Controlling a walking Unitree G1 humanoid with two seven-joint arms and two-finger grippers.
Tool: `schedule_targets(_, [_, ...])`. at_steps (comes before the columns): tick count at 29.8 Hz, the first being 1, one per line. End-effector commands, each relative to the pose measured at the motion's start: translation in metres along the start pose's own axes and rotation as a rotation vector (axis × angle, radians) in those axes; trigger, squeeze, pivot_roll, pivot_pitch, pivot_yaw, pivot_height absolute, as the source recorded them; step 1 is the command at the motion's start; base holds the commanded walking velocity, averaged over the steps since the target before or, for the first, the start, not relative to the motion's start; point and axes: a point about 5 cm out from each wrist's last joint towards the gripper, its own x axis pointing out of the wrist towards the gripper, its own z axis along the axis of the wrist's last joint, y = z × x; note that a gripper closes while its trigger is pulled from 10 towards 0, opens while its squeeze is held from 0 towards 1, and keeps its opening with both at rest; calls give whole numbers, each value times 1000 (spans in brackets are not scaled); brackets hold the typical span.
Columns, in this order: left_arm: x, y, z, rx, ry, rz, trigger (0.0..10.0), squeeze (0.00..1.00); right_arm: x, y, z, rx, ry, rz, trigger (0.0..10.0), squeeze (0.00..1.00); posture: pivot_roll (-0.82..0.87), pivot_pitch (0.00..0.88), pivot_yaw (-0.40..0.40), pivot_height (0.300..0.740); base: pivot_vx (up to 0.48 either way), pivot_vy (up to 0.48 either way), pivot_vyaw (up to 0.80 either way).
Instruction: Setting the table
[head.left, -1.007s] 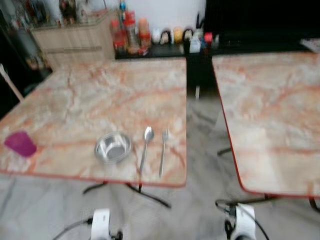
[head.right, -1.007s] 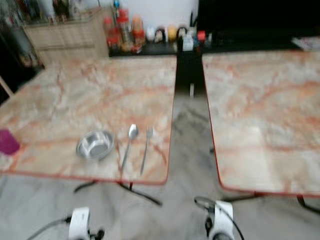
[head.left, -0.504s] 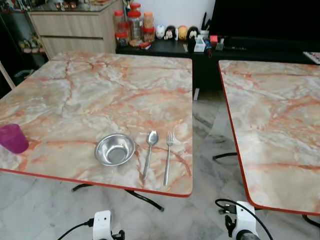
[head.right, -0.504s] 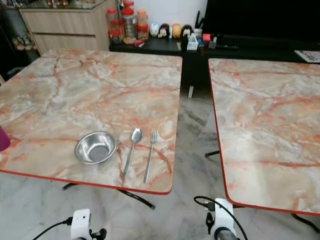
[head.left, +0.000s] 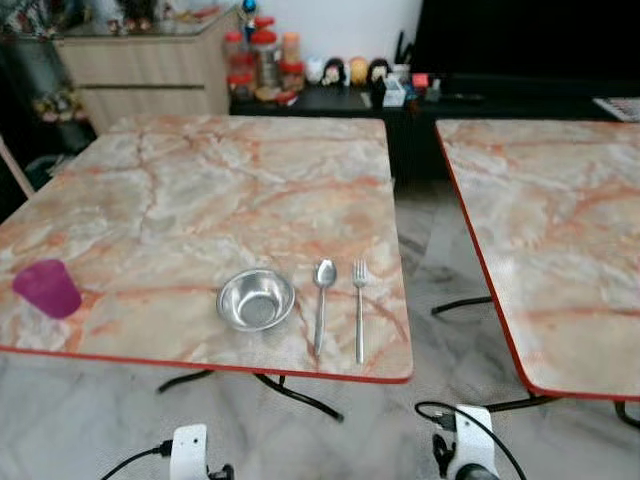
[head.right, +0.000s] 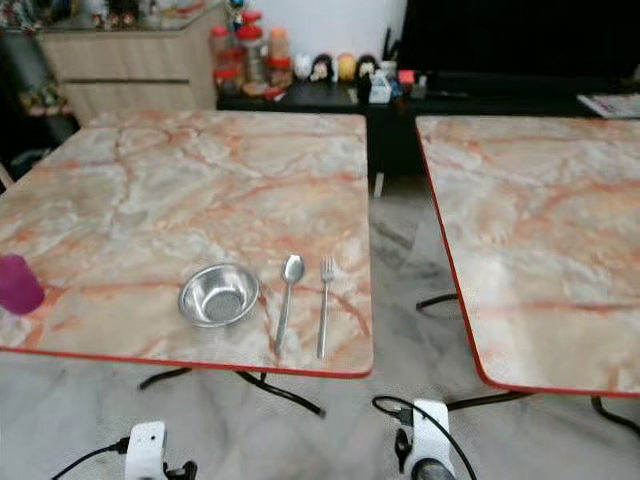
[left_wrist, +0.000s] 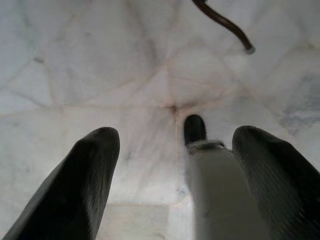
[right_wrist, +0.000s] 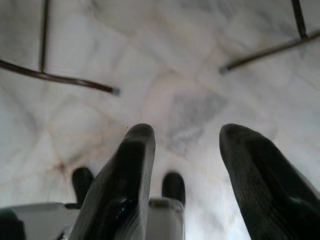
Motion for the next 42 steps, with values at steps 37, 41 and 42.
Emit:
schedule_targets(37, [-2,18,-2,57,20,17,10000,0,-16,-6,6,-124,-303,127,10000,0,-65,2,83,740,0,108,0])
schedule_targets(41, [-2,19,-2,60,22,19,10000,0,-29,-11,7,-176,-415,132,10000,0,-80,17,88,740,0,0,0])
schedule_targets(42, [-2,19,-2,60,22,19,10000,0,-29,-11,7,-176,-415,132,10000,0,-80,17,88,740,0,0,0])
